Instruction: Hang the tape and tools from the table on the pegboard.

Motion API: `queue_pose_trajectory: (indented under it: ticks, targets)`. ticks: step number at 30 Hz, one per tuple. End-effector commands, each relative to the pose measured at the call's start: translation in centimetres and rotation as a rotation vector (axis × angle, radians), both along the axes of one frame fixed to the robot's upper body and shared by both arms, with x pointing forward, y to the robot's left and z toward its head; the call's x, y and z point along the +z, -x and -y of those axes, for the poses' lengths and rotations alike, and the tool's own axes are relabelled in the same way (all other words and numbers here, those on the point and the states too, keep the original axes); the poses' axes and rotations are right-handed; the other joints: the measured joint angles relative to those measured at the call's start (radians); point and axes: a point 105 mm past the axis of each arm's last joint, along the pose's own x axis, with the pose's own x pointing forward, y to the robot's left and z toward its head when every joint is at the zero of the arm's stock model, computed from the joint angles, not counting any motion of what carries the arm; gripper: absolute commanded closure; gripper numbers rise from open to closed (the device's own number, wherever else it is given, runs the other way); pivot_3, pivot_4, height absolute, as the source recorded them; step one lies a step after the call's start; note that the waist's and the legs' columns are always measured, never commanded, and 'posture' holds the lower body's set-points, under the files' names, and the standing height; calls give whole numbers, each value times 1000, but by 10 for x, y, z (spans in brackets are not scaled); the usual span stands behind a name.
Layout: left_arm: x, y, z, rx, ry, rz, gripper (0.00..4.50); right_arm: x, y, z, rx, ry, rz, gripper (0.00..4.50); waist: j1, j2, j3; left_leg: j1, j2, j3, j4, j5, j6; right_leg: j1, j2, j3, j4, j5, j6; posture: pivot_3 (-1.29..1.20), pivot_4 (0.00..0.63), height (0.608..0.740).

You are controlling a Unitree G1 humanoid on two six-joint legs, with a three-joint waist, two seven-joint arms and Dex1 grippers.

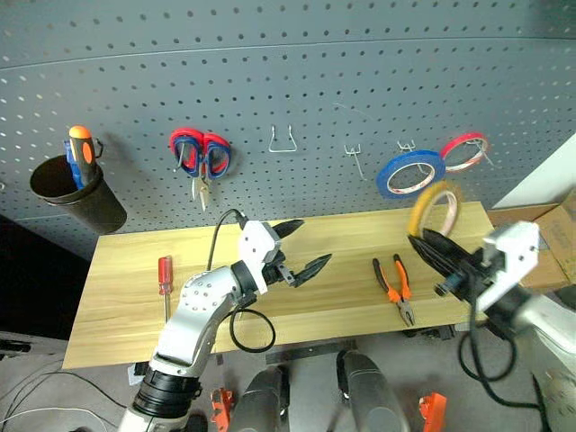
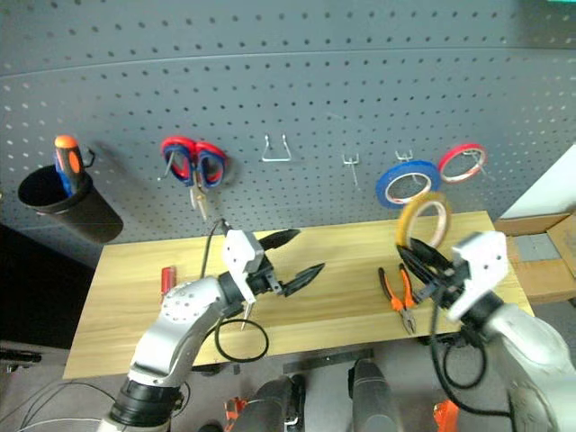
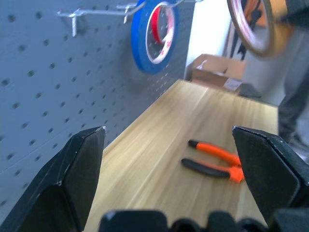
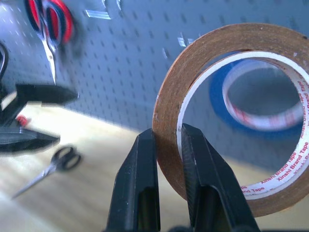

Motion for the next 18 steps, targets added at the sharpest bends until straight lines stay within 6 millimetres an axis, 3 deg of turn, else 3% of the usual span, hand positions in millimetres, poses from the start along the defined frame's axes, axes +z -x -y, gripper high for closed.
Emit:
queue_pose_trajectory:
  ticks: [1, 4, 8, 18]
  targets:
    - [1, -5, -12, 70, -19, 48, 0, 32, -15, -24, 13, -42, 142, 4421, -1, 1, -1, -1, 0, 0, -1, 2, -1, -1, 0, 0, 0, 2, -1, -267, 259, 740]
    - [2, -5, -12, 78, -3, 48, 0, 29, -27, -39, 35, -6, 158, 4421, 8, -2, -4, -1, 0, -2, -1, 4, -3, -2, 0, -1, 0, 6, -6, -251, 252, 740]
    - [1, -5, -17, 105, -19, 53, 0, 20, -28, -53, 102, 34, 147, 4421, 23, -3, -5, -6, -1, -1, -1, 5, -5, -6, 0, -2, -1, 7, -6, -230, 245, 740]
    - [0, 0, -25, 142, -34, 56, 0, 4, -46, -65, 108, 104, 129, 4421, 29, -4, -9, -10, -1, 3, -1, 5, -5, -14, -1, -1, 2, 9, -8, -179, 226, 740]
